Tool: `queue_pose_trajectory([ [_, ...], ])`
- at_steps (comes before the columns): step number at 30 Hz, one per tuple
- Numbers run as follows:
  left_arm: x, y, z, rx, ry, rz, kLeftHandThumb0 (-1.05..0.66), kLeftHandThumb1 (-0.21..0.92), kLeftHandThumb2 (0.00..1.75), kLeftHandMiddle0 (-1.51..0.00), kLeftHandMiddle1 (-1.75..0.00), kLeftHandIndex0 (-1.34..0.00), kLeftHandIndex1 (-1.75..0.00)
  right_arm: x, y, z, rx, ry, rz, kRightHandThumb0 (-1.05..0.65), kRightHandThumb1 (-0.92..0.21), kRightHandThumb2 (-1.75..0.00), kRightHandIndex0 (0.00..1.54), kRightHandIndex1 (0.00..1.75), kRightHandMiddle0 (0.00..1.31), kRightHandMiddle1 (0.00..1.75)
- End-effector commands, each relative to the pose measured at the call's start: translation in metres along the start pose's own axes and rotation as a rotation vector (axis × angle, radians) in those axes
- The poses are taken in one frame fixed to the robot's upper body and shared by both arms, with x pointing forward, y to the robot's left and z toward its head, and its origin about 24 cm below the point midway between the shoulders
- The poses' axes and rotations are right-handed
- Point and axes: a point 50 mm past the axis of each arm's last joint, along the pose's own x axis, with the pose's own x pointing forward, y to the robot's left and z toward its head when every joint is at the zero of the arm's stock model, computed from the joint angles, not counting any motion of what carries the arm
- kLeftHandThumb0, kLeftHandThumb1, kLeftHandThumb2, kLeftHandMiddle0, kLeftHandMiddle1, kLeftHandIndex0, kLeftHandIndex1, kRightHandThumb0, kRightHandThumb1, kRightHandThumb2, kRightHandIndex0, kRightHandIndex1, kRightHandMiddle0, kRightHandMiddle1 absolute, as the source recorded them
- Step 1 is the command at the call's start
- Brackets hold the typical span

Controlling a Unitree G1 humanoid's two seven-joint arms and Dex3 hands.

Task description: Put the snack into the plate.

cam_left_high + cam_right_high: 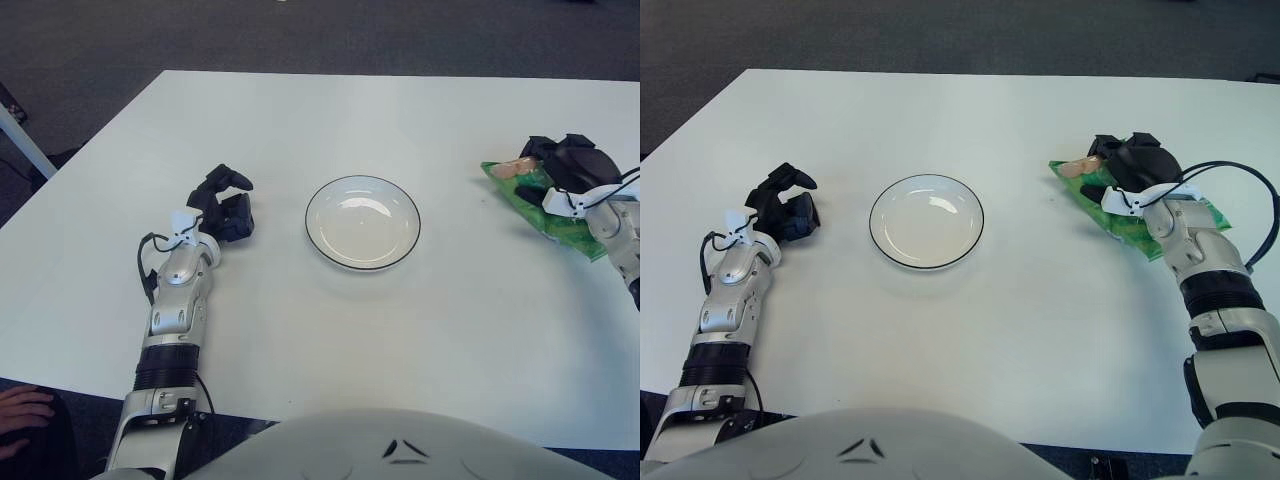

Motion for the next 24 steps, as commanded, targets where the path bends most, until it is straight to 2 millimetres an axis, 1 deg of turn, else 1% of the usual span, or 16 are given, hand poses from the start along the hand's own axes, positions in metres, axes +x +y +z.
queue_pose_trajectory([
  [1, -0.022, -0.004, -0.036, -0.046, 0.145, 0.028, -0.45, 0.38, 1.24, -1.10, -1.75, -0.55, -1.75, -0.015, 0.032, -0.006, -0.007, 0.065, 0.071, 0.00, -0.02, -1.54, 0.84, 1.39, 0.77, 1.75],
  [6, -0.022, -0.004, -0.036, -0.042, 0.148, 0.032, -0.45, 0.35, 1.27, -1.10, -1.75, -0.57, -1.75, -0.014, 0.031, -0.006, 0.041, 0.096, 0.027, 0.00, 0.00, -1.57, 0.90, 1.44, 0.70, 1.75],
  [15, -0.021, -0.005, -0.035, -0.036, 0.144, 0.037, -0.46, 0.34, 1.28, -1.11, -1.75, -0.58, -1.75, -0.013, 0.023, -0.004, 0.048, 0.072, -0.032, 0.00, -0.04, -1.57, 0.87, 1.56, 0.62, 1.75],
  [20, -0.021, -0.006, -0.035, -0.029, 0.141, 0.033, -0.45, 0.35, 1.26, -1.12, -1.75, -0.57, -1.75, -0.014, 0.015, -0.001, 0.055, 0.050, -0.063, 0.00, -0.05, -1.57, 0.85, 1.60, 0.60, 1.75],
  [24, -0.022, -0.006, -0.035, -0.026, 0.144, 0.031, -0.45, 0.35, 1.26, -1.12, -1.75, -0.57, -1.75, -0.012, 0.002, 0.004, 0.073, 0.025, -0.111, 0.00, -0.05, -1.58, 0.84, 1.63, 0.60, 1.75],
])
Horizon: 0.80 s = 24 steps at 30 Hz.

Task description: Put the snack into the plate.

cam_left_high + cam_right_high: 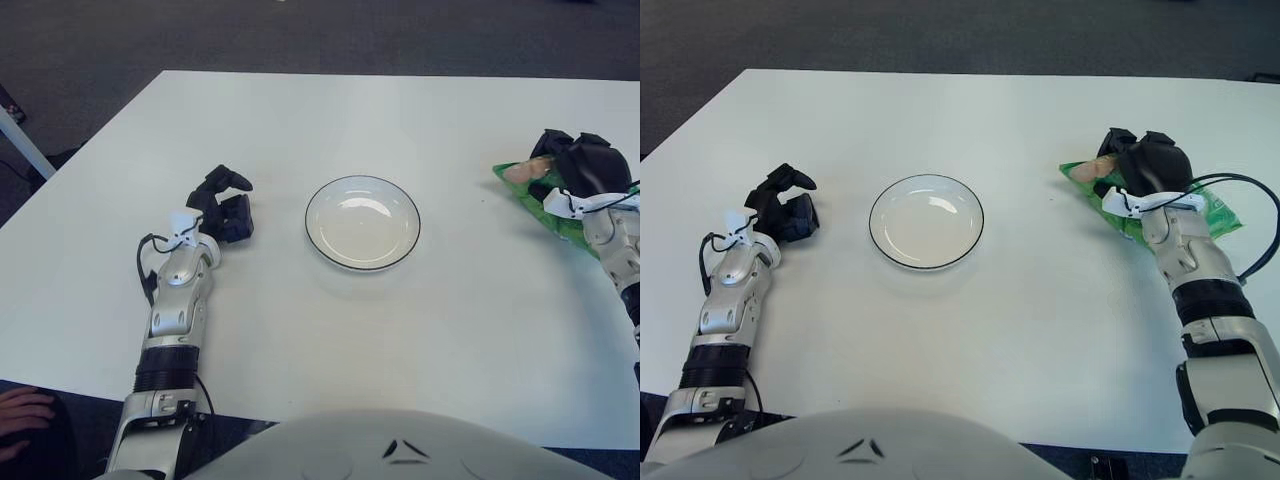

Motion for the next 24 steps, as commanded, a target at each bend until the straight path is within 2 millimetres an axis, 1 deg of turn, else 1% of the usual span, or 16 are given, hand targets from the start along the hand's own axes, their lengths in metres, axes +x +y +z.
queue_pose_trajectory([
  [1, -0.021, -0.006, -0.035, -0.037, 0.140, 0.018, -0.46, 0.35, 1.27, -1.12, -1.75, -0.57, -1.75, -0.007, 0.004, 0.001, 0.025, -0.001, 0.026, 0.00, -0.05, -1.59, 0.84, 1.63, 0.60, 1.75],
  [6, -0.021, -0.006, -0.035, -0.042, 0.141, 0.023, -0.46, 0.35, 1.27, -1.11, -1.75, -0.57, -1.75, 0.001, -0.015, 0.016, 0.045, -0.042, -0.025, 0.00, -0.04, -1.61, 0.83, 1.67, 0.60, 1.75],
  [15, -0.020, -0.006, -0.036, -0.050, 0.142, 0.031, -0.46, 0.34, 1.28, -1.11, -1.75, -0.59, -1.75, 0.005, -0.027, 0.029, 0.074, -0.077, -0.077, 0.00, 0.01, -1.68, 0.86, 1.70, 0.64, 1.75],
  [19, -0.020, -0.007, -0.037, -0.057, 0.144, 0.033, -0.46, 0.33, 1.29, -1.11, -1.75, -0.59, -1.75, 0.013, -0.039, 0.041, 0.061, -0.116, -0.110, 0.00, 0.04, -1.71, 0.88, 1.70, 0.66, 1.75],
  [24, -0.019, -0.007, -0.037, -0.061, 0.144, 0.032, -0.46, 0.33, 1.29, -1.11, -1.75, -0.59, -1.75, 0.022, -0.053, 0.053, 0.047, -0.148, -0.141, 0.00, 0.05, -1.72, 0.89, 1.69, 0.67, 1.75],
])
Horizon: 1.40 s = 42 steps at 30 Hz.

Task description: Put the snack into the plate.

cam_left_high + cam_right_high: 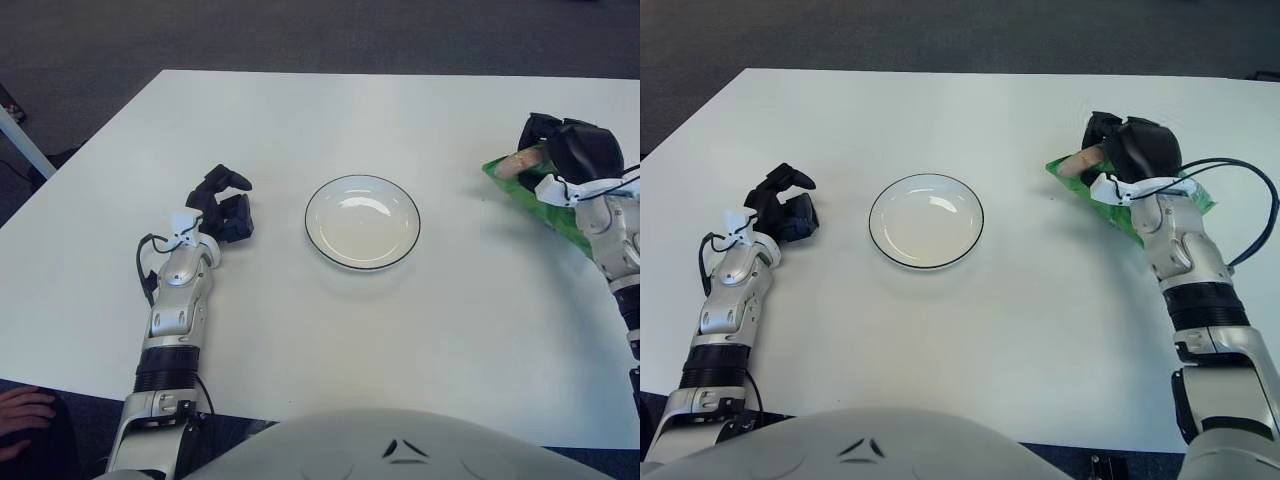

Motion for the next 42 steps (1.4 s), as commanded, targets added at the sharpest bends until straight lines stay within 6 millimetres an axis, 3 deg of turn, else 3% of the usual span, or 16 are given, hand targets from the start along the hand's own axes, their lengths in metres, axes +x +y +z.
queue_pose_trajectory([
  [1, -0.019, -0.007, -0.037, -0.053, 0.144, 0.021, -0.46, 0.33, 1.29, -1.11, -1.75, -0.59, -1.75, 0.014, -0.019, 0.014, -0.008, -0.051, -0.067, 0.00, 0.05, -1.72, 0.89, 1.70, 0.67, 1.75],
  [9, -0.019, -0.007, -0.038, -0.048, 0.137, 0.016, -0.46, 0.34, 1.28, -1.07, -1.75, -0.58, -1.75, 0.024, -0.026, 0.031, 0.021, -0.081, -0.091, 0.00, 0.01, -1.69, 0.84, 1.73, 0.64, 1.75],
  [18, -0.020, -0.008, -0.038, -0.034, 0.137, 0.027, -0.46, 0.33, 1.29, -1.06, -1.75, -0.59, -1.75, 0.037, -0.039, 0.064, 0.080, -0.204, -0.117, 0.00, 0.06, -1.74, 0.87, 1.75, 0.68, 1.75],
  [25, -0.020, -0.009, -0.038, -0.031, 0.143, 0.034, -0.46, 0.33, 1.29, -1.05, -1.75, -0.59, -1.75, 0.051, -0.041, 0.086, 0.173, -0.296, -0.126, 0.00, 0.03, -1.71, 0.85, 1.74, 0.66, 1.75],
  [33, -0.020, -0.011, -0.038, -0.026, 0.142, 0.032, -0.46, 0.34, 1.28, -1.03, -1.75, -0.58, -1.75, 0.038, -0.053, 0.112, 0.167, -0.394, -0.146, 0.00, 0.03, -1.70, 0.87, 1.70, 0.66, 1.75],
  [42, -0.019, -0.013, -0.038, -0.024, 0.137, 0.037, -0.46, 0.33, 1.30, -1.04, -1.75, -0.59, -1.75, 0.048, -0.051, 0.149, 0.214, -0.446, -0.096, 0.00, 0.09, -1.74, 0.94, 1.64, 0.70, 1.75],
])
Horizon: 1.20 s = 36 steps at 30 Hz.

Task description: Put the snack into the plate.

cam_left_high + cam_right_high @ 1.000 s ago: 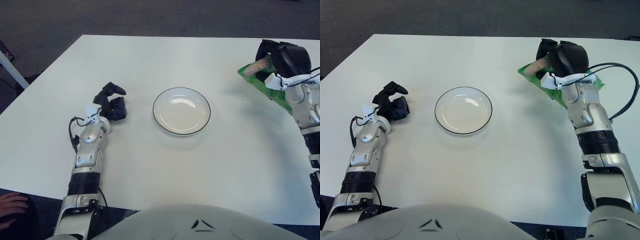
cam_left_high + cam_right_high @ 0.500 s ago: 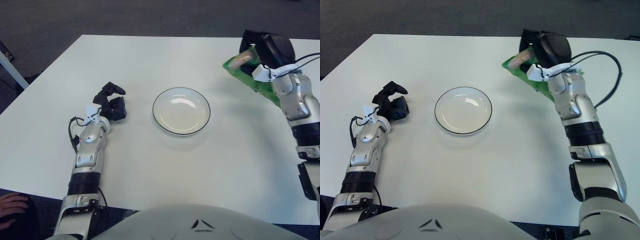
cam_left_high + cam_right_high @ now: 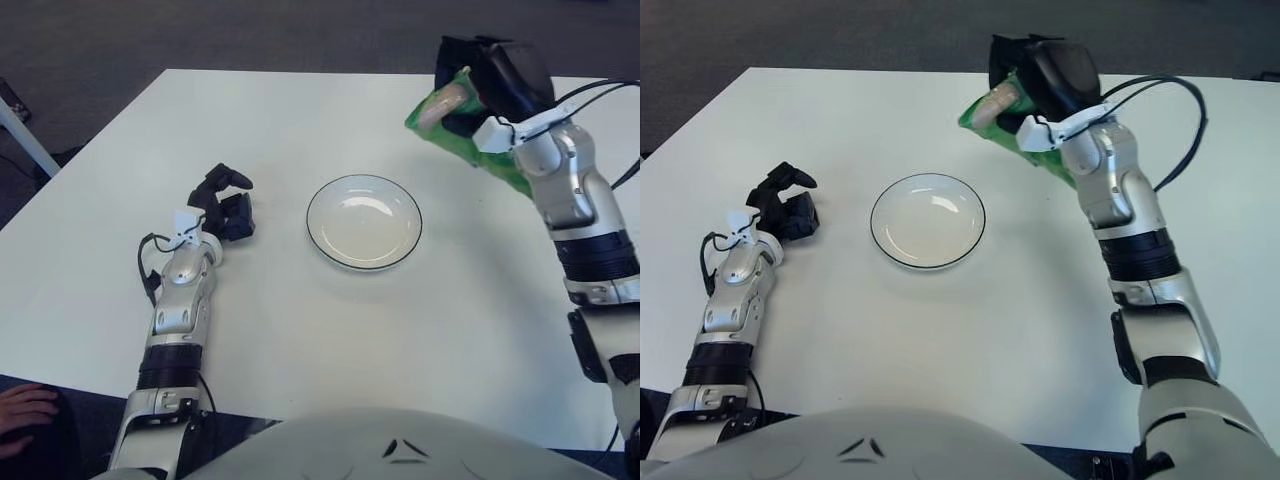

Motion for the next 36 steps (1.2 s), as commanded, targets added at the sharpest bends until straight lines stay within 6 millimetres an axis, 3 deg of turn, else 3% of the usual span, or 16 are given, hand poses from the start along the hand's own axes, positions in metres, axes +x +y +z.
queue_pose_trajectory([
  [1, -0.021, -0.010, -0.037, -0.048, 0.144, 0.017, -0.46, 0.32, 1.30, -1.05, -1.75, -0.60, -1.75, 0.012, 0.003, 0.018, 0.010, -0.037, 0.012, 0.00, 0.09, -1.74, 0.93, 1.65, 0.70, 1.75],
  [13, -0.022, -0.016, -0.036, -0.074, 0.141, 0.008, -0.47, 0.31, 1.32, -1.10, -1.75, -0.61, -1.75, 0.020, 0.016, 0.049, 0.103, -0.148, 0.113, 0.00, 0.07, -1.75, 0.88, 1.74, 0.70, 1.72],
  [22, -0.022, -0.020, -0.035, -0.082, 0.136, 0.013, -0.47, 0.30, 1.33, -1.13, -1.75, -0.61, -1.75, 0.018, 0.022, 0.060, 0.164, -0.231, 0.160, 0.00, 0.06, -1.75, 0.87, 1.75, 0.69, 1.75],
  [36, -0.021, -0.021, -0.036, -0.076, 0.132, 0.004, -0.47, 0.32, 1.31, -1.04, -1.75, -0.60, -1.75, 0.008, 0.041, 0.078, 0.256, -0.401, 0.189, 0.00, 0.07, -1.75, 0.90, 1.71, 0.69, 1.75],
])
